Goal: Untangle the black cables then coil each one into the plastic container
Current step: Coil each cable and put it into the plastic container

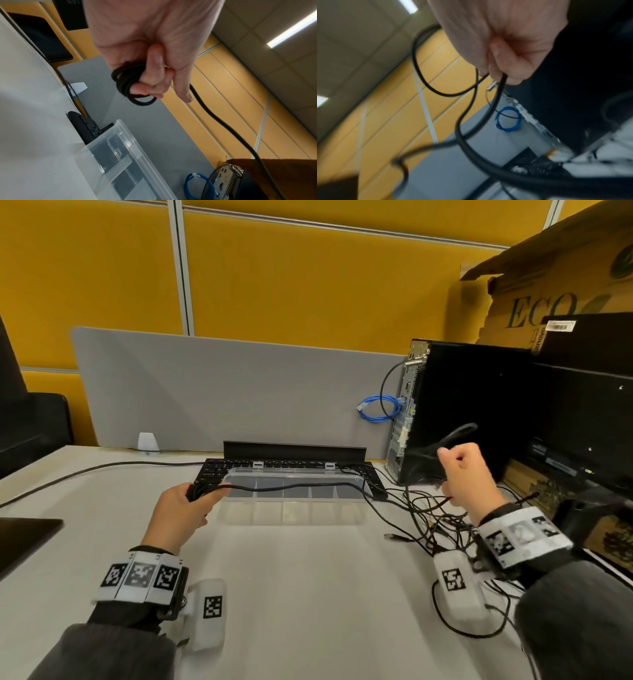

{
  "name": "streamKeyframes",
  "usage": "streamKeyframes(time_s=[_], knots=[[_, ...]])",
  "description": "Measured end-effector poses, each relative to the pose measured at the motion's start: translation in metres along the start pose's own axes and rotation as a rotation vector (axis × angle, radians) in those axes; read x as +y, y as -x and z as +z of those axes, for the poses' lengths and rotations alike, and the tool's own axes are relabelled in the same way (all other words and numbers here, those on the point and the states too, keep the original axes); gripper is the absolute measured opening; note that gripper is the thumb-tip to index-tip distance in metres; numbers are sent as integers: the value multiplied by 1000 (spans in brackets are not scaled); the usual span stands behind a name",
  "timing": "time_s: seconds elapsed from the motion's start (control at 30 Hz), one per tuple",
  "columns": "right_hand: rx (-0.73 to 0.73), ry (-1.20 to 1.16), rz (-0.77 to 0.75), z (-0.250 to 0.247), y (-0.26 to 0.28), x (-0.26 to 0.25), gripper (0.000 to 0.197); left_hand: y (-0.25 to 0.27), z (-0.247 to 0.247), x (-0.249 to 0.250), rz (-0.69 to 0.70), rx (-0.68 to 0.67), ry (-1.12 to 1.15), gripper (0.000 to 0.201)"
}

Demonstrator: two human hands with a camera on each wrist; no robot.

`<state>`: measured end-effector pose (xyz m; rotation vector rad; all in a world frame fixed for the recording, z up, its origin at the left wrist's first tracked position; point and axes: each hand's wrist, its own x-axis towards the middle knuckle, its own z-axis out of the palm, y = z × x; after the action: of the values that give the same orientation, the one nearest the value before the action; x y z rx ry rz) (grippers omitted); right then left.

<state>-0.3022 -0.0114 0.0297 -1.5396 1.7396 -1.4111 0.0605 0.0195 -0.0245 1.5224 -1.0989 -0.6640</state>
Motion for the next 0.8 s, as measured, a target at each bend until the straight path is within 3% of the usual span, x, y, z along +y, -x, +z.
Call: streamKeyframes(time_s=[0.1, 0.17, 0.23, 0.3, 0.33, 0.5, 0.57, 0.67, 0.73, 0.8], knots=[[-90, -623, 378, -24, -23, 13, 33, -4, -7, -1, -25, 62, 21, 29], [-32, -936, 601, -46, -37, 23, 35, -6, -11, -3, -42, 85, 31, 29], [130, -1077, 686, -62, -55, 33, 30, -7, -13, -3, -43, 108, 40, 30], [259, -1074, 668, -67, -58, 35, 18, -7, -14, -3, -34, 160, 46, 31], [259, -977, 646, -64, -56, 35, 12, -6, -14, -2, -27, 178, 45, 32], [140, -383, 403, -58, -52, 20, 61, 1, -3, 2, 0, 60, -10, 29], [77, 60, 290, -60, -42, 10, 70, 3, -1, 3, 8, 44, 0, 30], [48, 1037, 154, -61, -32, 9, 63, 6, 0, 4, 12, 4, 40, 31], [21, 1158, 21, -46, -21, 2, 56, 10, 8, 6, 16, -70, 33, 28], [-57, 954, -216, -15, -8, -7, 53, 18, 19, 10, 40, -156, 50, 27]])
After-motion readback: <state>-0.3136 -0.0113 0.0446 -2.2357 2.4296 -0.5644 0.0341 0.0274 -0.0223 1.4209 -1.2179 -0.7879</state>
